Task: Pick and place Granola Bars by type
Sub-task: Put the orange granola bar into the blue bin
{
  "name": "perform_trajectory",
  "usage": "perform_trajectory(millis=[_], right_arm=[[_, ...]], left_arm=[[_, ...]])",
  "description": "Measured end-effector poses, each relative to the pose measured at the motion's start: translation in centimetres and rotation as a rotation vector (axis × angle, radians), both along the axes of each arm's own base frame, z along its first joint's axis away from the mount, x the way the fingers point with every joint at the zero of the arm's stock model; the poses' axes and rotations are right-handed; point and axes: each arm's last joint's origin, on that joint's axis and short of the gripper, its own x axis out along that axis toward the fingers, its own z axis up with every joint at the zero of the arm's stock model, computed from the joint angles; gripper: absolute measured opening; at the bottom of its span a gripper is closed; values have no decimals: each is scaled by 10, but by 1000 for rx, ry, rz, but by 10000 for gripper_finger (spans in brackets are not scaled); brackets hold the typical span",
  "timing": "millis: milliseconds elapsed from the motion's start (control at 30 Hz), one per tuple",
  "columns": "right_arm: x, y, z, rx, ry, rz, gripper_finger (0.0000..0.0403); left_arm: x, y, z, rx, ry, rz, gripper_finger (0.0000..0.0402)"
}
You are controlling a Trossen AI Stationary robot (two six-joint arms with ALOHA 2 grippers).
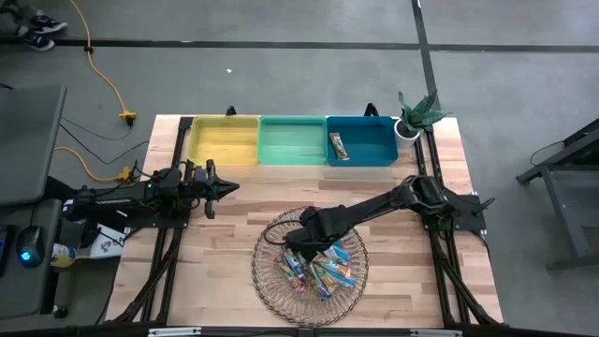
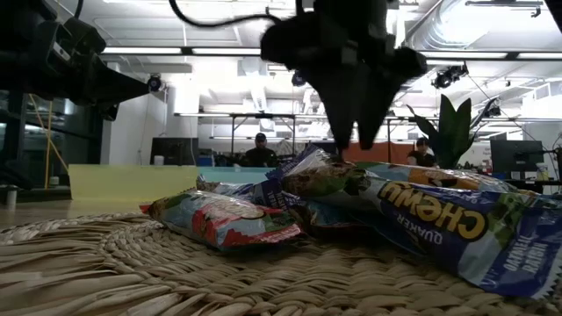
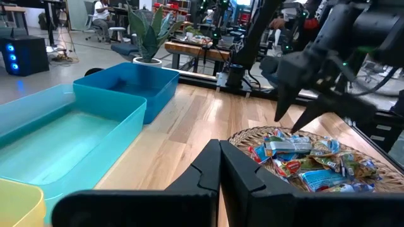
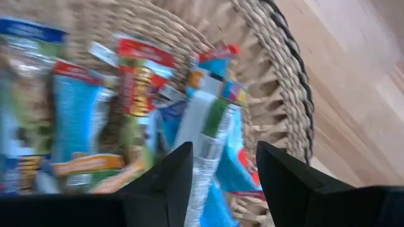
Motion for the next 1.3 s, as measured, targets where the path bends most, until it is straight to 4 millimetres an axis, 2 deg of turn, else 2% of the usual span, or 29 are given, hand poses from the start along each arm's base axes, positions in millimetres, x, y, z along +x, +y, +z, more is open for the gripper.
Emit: perform_trajectory(millis=[167,400,933,1300], right_arm=[[-3,-3,-16,49,40,12,158],[3,-2,-19,84,-6,68,166],[9,-7,-18,55,-65,61,289],[12,-12,-22,51,-61,44,293]], left_arm=[[0,0,0,0,0,0,0],[0,0,0,0,0,0,0],[0,0,0,0,0,0,0],[0,0,0,0,0,0,0]])
